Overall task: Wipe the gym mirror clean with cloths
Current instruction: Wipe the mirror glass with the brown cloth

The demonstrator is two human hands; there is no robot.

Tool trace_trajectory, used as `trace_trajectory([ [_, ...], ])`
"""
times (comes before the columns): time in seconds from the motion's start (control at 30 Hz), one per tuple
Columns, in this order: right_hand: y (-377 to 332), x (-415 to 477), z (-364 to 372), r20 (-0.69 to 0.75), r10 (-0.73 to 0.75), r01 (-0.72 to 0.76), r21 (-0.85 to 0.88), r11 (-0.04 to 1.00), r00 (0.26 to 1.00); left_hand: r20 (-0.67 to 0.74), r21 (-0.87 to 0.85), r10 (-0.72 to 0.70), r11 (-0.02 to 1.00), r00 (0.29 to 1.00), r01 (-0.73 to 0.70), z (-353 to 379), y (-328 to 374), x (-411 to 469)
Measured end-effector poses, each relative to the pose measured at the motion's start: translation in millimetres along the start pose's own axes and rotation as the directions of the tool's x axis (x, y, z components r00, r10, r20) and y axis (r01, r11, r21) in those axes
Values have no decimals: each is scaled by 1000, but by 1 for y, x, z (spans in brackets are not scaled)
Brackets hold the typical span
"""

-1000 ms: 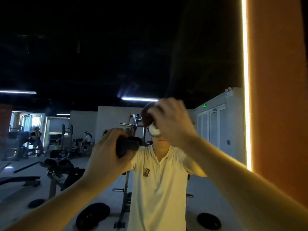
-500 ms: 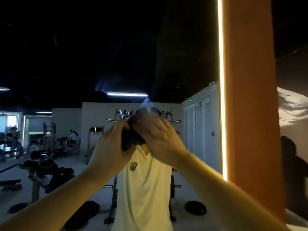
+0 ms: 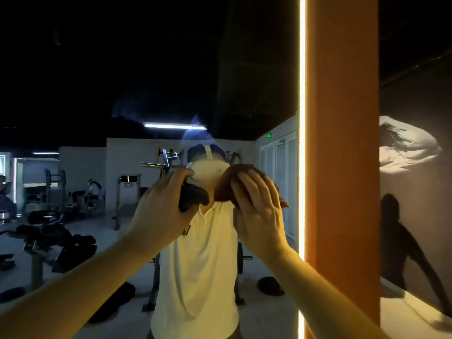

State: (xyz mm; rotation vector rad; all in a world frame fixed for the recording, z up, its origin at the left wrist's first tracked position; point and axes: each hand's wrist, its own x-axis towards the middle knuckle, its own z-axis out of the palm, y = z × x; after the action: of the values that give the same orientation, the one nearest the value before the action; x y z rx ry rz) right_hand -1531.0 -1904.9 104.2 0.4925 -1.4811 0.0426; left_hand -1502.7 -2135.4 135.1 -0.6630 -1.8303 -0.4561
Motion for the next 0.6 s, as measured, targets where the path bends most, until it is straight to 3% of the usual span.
trace_trajectory([
  [0.07, 28, 5, -11, 148, -175, 190, -94, 977, 973, 12, 10, -12, 1000, 1000, 12, 4, 5, -1],
  [0.1, 45, 23, -13, 169, -195, 219, -139, 966, 966, 14, 21, -19, 1000, 1000, 19, 5, 7, 0],
  [0.13, 61, 47, -15, 140, -158, 183, -185, 966, 977, 12, 37, -19, 999, 1000, 19, 6, 8, 0],
  [0.2, 84, 93, -23, 38, 61, -50, -245, 968, 997, 13, 61, -8, 998, 1000, 7, 6, 8, 0],
  [0.27, 84, 112, -22, -58, 232, -239, -223, 945, 971, 9, 76, -3, 997, 1000, 2, 7, 8, -1],
  [0.33, 65, 91, -12, -114, 311, -327, -168, 930, 944, -3, 81, -8, 997, 1000, 8, 8, 9, -2],
  [0.43, 31, 15, -5, -110, 329, -338, -81, 938, 938, -12, 45, -18, 999, 1000, 19, 9, 12, -7],
  [0.53, 14, -51, -13, -10, 253, -253, -98, 962, 967, 17, 28, -11, 1000, 1000, 11, 10, 12, -15],
  [0.6, 22, -51, -20, 48, 189, -183, -116, 976, 981, 28, 19, 7, 1000, 1000, -7, 9, 12, -18],
])
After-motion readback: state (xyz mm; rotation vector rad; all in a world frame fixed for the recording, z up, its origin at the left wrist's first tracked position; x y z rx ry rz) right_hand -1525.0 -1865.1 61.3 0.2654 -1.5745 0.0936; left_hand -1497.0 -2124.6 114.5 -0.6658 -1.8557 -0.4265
